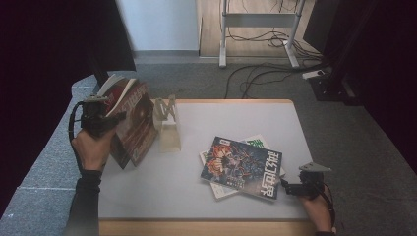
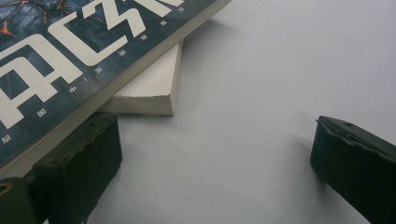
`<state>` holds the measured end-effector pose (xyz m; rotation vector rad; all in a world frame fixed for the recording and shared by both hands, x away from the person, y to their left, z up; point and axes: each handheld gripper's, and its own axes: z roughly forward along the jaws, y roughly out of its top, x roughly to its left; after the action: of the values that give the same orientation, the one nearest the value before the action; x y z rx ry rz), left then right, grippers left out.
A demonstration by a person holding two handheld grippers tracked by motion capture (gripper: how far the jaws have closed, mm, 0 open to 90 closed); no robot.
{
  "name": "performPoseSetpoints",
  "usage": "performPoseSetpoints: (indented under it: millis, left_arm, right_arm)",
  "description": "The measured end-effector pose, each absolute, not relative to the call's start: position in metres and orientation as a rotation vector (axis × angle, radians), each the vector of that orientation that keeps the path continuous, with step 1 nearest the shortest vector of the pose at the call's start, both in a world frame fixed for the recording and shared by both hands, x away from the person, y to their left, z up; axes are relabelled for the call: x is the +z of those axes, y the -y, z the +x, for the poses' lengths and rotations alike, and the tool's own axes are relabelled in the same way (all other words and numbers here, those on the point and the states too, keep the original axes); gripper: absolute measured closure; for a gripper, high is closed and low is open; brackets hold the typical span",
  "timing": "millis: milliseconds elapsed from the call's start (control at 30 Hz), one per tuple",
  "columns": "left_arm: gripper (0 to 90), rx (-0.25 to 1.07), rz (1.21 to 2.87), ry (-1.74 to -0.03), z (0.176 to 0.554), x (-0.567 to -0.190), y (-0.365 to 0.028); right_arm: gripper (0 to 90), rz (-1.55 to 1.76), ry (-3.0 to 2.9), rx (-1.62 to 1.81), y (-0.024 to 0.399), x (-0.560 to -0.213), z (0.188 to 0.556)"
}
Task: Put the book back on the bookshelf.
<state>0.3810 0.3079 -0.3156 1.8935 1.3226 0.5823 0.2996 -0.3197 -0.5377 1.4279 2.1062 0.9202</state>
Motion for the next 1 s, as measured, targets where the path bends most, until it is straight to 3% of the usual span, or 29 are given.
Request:
performPoseSetpoints:
  millis: [500,1000]
  left_arm:
    - [83.6,0.578,1.821,-1.36,0.39,-0.332,-0.315]
    - [73.7,0.596,1.822,-1.339,0.374,-0.327,-0.325]
  right_arm:
    - [1.4,1.429,-2.106,0.92,0.32,-0.538,0.299]
    - [1.4,1.428,-2.107,0.92,0.32,-0.538,0.299]
